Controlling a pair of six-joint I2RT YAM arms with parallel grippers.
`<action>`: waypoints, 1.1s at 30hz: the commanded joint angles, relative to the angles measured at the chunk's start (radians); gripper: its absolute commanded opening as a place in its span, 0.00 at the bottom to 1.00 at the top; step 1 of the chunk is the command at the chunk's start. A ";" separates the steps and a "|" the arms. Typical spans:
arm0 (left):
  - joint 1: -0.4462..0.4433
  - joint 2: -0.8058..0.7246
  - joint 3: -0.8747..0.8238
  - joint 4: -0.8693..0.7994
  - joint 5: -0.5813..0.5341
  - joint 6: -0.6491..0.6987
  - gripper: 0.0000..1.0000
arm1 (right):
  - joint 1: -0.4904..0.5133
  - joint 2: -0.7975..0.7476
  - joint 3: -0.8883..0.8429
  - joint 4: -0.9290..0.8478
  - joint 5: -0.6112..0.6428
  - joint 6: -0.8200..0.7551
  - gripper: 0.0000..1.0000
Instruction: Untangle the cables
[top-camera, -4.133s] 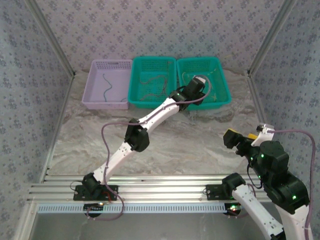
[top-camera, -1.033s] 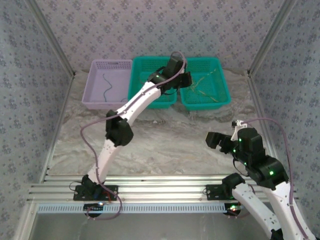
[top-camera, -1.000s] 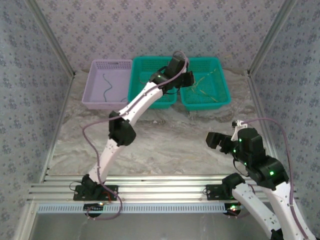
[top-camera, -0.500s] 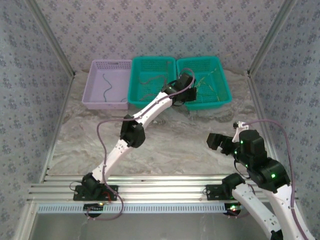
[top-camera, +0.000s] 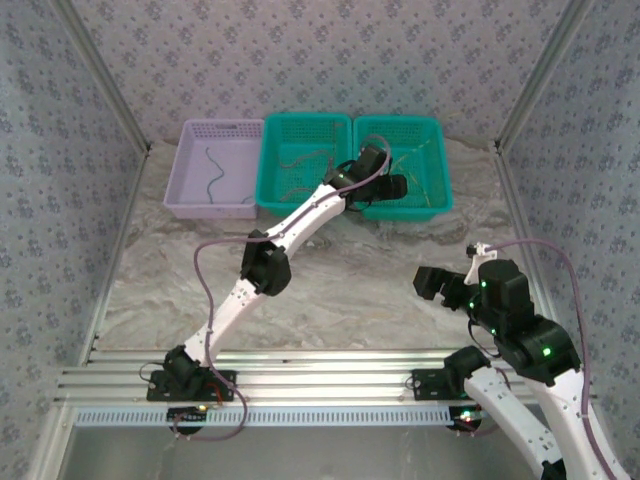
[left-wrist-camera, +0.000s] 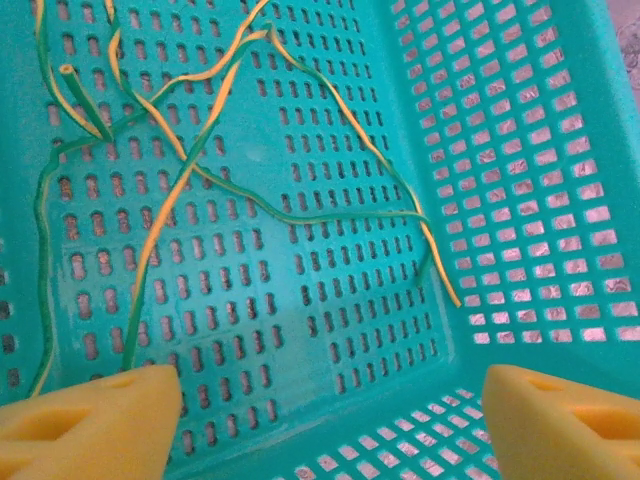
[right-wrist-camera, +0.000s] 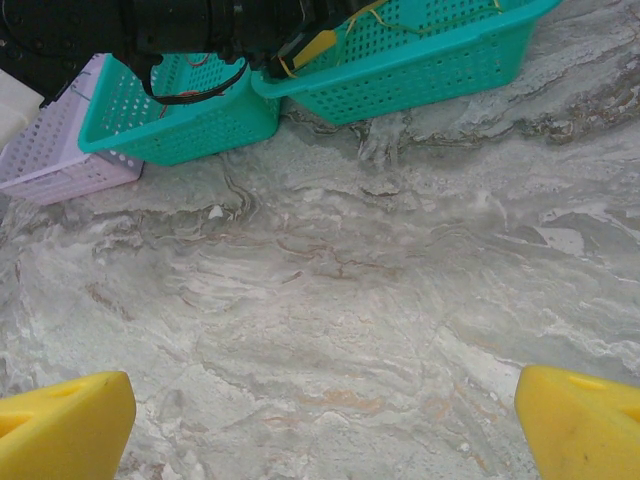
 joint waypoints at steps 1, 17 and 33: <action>0.003 -0.080 0.065 -0.006 -0.002 0.027 0.90 | -0.004 -0.012 0.026 -0.015 -0.004 -0.010 1.00; -0.019 -0.232 0.068 0.050 -0.043 0.176 1.00 | -0.004 -0.003 0.051 -0.038 0.024 -0.015 1.00; -0.030 -0.371 0.087 0.023 -0.247 0.369 1.00 | -0.004 0.003 0.063 -0.078 0.057 -0.076 1.00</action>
